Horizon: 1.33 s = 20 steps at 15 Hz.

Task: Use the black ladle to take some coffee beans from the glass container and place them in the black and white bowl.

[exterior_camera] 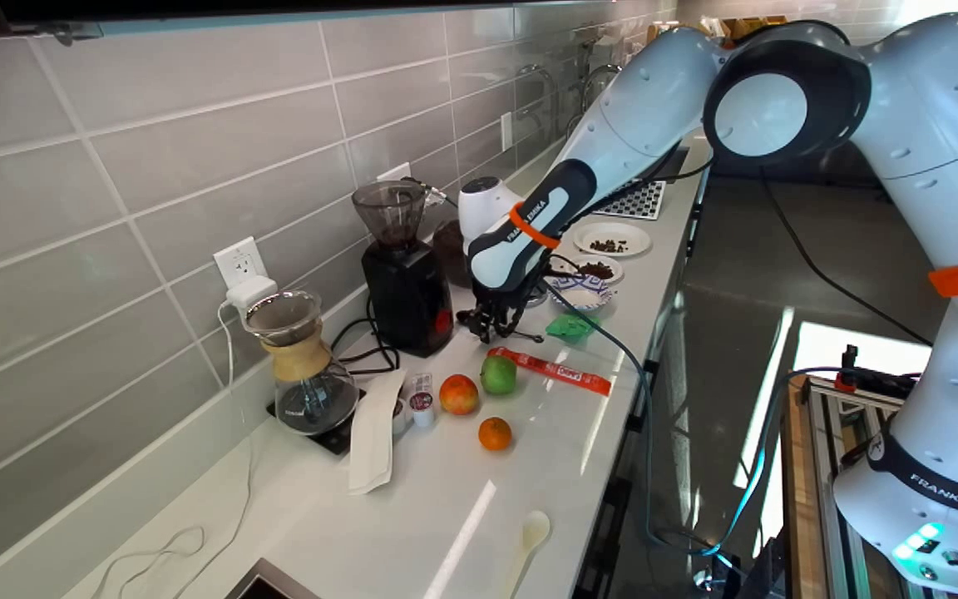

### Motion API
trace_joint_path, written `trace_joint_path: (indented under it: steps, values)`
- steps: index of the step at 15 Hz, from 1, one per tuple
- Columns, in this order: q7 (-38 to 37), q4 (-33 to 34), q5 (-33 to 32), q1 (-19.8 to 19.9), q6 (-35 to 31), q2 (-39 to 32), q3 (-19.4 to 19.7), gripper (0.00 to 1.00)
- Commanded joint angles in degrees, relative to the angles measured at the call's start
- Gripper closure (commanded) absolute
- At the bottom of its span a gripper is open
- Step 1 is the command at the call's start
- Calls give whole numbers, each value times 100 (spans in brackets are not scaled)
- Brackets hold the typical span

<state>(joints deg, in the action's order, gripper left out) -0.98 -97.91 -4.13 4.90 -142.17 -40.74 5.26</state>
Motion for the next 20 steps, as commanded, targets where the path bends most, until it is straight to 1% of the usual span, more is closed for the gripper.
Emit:
trace_joint_path:
  steps: [1,2,3,4,5,6,7,9,10,13,16,18,20]
  values:
    - [224,-92,89,120,31,43,-88,57]
    - [243,-95,91,132,26,44,-94,62]
    - [263,-95,92,142,23,48,-96,70]
    - [276,-94,99,152,22,50,-101,82]
    - [292,-91,101,161,26,51,-104,90]
    - [294,-89,93,160,21,49,-99,97]
    - [295,-83,91,163,27,47,-97,100]
    - [290,-75,88,161,32,42,-90,100]
    - [283,-74,83,157,35,45,-83,98]
    - [327,-102,147,186,89,114,-142,98]
    - [516,-320,275,216,210,416,-314,98]
    - [588,-475,317,186,501,668,-392,98]
    - [659,-614,428,221,999,937,-474,98]
